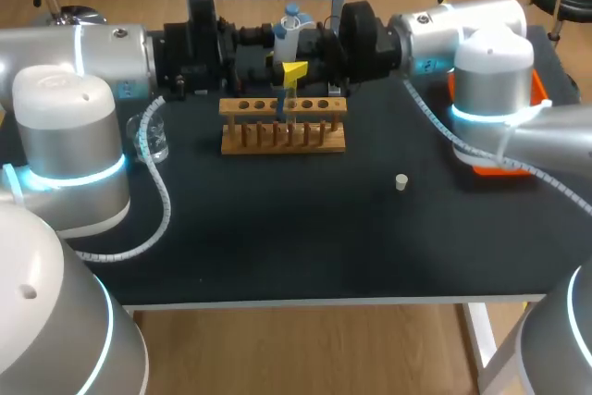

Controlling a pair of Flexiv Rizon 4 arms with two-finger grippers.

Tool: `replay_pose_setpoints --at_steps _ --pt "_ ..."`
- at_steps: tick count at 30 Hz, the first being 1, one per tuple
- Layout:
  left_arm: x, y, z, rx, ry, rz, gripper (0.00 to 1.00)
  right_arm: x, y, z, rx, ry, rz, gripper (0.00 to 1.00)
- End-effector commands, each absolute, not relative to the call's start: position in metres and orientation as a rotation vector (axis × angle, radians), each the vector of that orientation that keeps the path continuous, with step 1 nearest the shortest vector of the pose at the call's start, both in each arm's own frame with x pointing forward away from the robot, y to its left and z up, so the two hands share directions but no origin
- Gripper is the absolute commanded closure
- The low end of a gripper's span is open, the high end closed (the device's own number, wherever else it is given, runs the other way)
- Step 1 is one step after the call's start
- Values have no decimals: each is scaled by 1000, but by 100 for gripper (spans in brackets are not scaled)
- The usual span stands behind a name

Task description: Invert the test tube, pick up the pipette, mount the tip to pipette, aspirate from beaker and dispense into the tube, eject the tip, return the pipette, and cap with the stopper.

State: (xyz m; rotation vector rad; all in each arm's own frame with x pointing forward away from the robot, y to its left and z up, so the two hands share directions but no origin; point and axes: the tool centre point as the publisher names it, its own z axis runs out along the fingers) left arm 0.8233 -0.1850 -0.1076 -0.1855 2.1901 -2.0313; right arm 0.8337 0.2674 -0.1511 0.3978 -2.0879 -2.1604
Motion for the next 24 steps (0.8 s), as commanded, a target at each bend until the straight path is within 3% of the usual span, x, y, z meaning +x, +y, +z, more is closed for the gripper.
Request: replay_pose_setpoints --at_steps 1,16,18,19,20,24 --pt "819 -186 -109 -182 2187 -2036 100 834 268 -150 388 -2096 -2168 100" --pt "819 -186 -109 -182 2187 -2036 100 832 264 -148 393 -2098 -2171 100" --pt "819 -186 -109 -182 2187 -2036 100 831 261 -147 393 -2101 -2168 54" --pt "819 -186 -109 -182 2187 -2036 100 831 259 -147 393 -2103 -2168 22" --pt "819 -186 -109 -182 2187 -2036 100 832 257 -146 392 -2104 -2169 0" --pt "819 -186 -109 -182 2187 -2036 100 835 243 -145 380 -2084 -2182 0"
